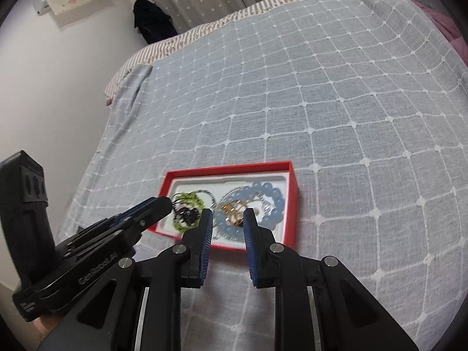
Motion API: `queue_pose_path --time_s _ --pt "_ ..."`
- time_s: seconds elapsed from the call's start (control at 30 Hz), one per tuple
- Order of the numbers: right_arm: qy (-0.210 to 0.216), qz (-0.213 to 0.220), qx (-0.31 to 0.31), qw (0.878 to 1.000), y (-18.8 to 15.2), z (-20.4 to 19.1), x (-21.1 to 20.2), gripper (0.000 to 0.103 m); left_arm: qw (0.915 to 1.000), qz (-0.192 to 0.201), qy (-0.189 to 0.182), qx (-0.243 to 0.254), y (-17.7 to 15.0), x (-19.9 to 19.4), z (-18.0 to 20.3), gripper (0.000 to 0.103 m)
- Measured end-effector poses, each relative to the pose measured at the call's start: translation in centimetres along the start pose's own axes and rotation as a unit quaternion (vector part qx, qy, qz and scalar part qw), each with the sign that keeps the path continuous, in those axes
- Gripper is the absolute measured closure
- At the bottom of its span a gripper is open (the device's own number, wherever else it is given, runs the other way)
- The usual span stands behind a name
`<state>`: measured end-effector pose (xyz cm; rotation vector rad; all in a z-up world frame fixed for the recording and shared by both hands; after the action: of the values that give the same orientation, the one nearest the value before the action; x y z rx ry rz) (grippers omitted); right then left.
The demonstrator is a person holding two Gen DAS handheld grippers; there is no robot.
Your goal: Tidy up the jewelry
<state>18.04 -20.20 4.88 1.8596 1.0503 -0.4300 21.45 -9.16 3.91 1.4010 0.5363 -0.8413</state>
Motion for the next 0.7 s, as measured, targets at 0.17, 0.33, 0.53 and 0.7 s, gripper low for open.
queue_pose_path --time_s 0.17,0.33,0.53,0.7 --pt "-0.017 -0.006 -0.027 0.999 -1.9 -1.0 -1.7 0.064 0.9985 0.01 0.054 0.009 -1.2 -1.6 -1.5 0.082" --pt "-0.021 -0.006 -0.041 0.999 -3.2 -2.2 -3.2 0.063 0.9968 0.014 0.077 0.012 -2.8 -3.2 -1.9 0.082" --pt "-0.058 -0.008 -0.09 0.994 -5.4 -3.4 -4.0 0.063 0.9946 0.024 0.096 0.031 -5.2 -5.1 -2.1 0.073" --pt "-0.07 0.002 -0.114 0.991 -6.6 -3.8 -5.3 0.058 0.9944 0.022 0.1 0.028 -6.9 -6.1 -2.7 0.073"
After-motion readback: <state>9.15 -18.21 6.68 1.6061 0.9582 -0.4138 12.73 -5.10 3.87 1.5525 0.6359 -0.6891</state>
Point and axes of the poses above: each gripper's, at about its wrist camera, not at the fingertips, and x roughly the way its jaws point, z to its right, y to its top, the point moved 9 cm from there along x, roughly the way its jaws point, and after that the axes turned 8 degrees about y, right-handed, at the moved point
